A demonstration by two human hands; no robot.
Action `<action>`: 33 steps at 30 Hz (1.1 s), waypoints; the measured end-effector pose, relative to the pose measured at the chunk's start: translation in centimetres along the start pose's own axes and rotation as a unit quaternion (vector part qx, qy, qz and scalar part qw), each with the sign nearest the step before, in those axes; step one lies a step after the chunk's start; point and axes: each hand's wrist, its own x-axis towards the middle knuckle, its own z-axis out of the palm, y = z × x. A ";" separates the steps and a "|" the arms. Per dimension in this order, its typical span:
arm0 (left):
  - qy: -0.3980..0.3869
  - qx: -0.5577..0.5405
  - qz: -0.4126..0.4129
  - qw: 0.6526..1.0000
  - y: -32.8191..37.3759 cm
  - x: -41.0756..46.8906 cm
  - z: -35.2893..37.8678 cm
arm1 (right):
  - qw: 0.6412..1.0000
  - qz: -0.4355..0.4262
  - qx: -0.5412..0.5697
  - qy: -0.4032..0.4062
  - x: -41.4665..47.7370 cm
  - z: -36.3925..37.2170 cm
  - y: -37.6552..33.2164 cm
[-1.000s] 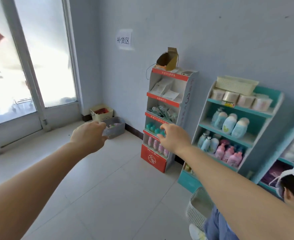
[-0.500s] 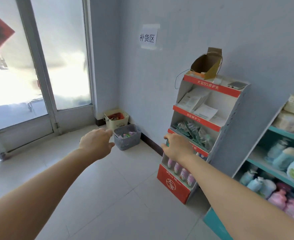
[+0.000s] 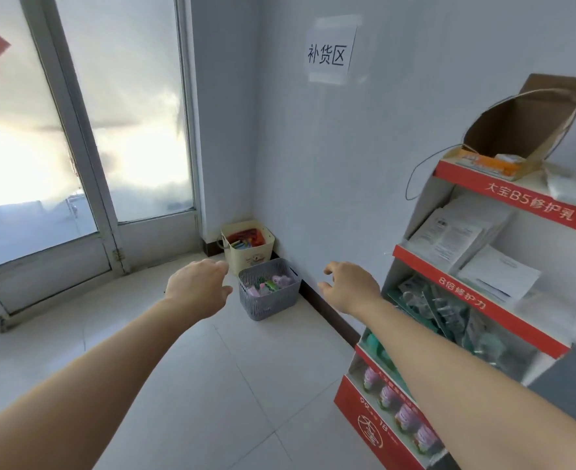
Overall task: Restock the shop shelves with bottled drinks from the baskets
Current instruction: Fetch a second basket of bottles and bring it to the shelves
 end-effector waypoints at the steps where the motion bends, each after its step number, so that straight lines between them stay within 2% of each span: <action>1: -0.001 -0.004 -0.007 1.000 0.0 2.4 0.6 | 1.000 0.001 -0.001 -0.001 2.7 0.3 0.6; 10: -0.041 -0.015 -0.043 0.998 -0.7 22.0 6.5 | 0.998 -0.012 -0.030 -0.053 24.0 3.8 4.7; 20: -0.100 -0.025 -0.054 0.993 -4.0 43.5 15.4 | 0.993 0.031 -0.016 -0.111 46.4 10.3 8.7; 28: -0.163 -0.042 -0.077 0.983 -5.4 56.2 22.5 | 0.985 0.031 -0.030 -0.169 60.6 16.6 11.5; 33: -0.192 -0.056 -0.124 0.972 -6.1 62.4 27.5 | 0.977 0.014 -0.038 -0.208 68.5 21.4 13.3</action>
